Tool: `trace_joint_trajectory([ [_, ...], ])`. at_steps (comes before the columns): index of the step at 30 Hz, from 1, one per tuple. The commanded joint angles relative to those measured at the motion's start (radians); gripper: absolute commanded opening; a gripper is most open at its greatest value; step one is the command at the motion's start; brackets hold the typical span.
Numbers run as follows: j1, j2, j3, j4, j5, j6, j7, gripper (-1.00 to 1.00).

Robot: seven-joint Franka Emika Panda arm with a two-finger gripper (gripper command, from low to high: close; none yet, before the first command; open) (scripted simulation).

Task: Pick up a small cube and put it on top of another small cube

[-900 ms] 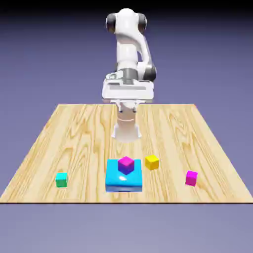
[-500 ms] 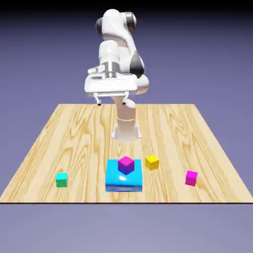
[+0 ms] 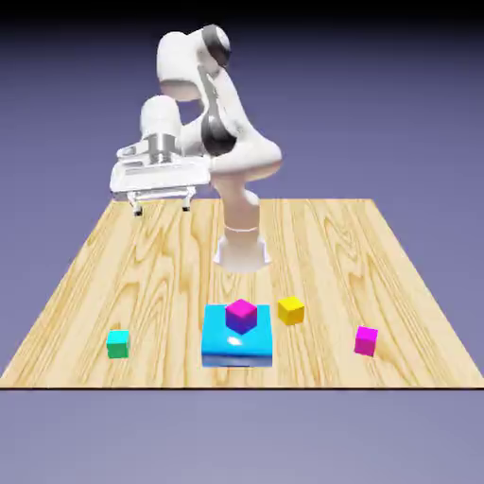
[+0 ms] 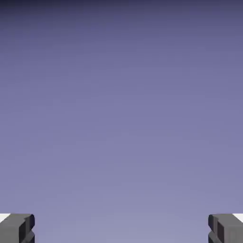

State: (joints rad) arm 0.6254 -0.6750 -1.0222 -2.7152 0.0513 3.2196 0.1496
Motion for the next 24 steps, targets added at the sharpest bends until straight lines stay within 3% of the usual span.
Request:
trace_joint_trajectory([
  [1,0.022,-0.004,-0.036,0.003,0.002,0.006,-0.021,0.00],
  [24,0.522,-0.089,-0.870,0.081,0.044,0.155,-0.503,0.00],
])
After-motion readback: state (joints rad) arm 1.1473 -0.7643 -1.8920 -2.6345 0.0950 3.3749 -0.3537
